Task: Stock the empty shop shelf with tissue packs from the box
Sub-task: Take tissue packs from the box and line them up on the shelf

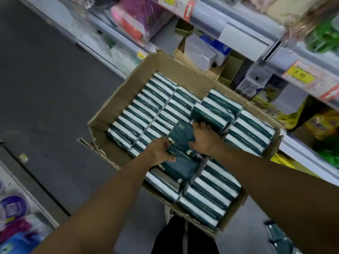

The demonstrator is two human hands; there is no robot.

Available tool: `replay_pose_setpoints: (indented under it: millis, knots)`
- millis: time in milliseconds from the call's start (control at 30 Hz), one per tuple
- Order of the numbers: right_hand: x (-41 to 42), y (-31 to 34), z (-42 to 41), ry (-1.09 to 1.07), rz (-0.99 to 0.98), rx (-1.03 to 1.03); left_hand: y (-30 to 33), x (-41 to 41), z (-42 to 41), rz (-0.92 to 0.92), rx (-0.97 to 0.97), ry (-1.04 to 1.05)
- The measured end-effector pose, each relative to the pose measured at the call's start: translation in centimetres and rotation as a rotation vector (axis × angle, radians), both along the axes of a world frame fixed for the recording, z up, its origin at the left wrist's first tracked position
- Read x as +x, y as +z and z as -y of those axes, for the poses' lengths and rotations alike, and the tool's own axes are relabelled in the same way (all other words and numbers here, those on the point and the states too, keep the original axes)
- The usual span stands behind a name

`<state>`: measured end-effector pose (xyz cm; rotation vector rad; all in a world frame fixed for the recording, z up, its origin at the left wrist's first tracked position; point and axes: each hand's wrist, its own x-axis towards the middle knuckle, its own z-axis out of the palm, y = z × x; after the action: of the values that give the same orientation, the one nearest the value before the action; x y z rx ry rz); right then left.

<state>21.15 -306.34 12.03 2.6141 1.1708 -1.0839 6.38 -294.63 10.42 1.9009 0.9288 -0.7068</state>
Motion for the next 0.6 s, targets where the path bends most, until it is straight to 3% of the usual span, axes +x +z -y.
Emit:
replay_pose_setpoints:
  millis: [233,600]
  knots:
    - [-0.3,2.3,0.5,-0.078,-0.011,0.135,2.2,-0.8,0.0,0.064,-0.102,0.172]
    - [0.9,17.1,8.4,-0.431,-0.038,0.605,15.4,-0.6,2.3,0.442,-0.106,0.541]
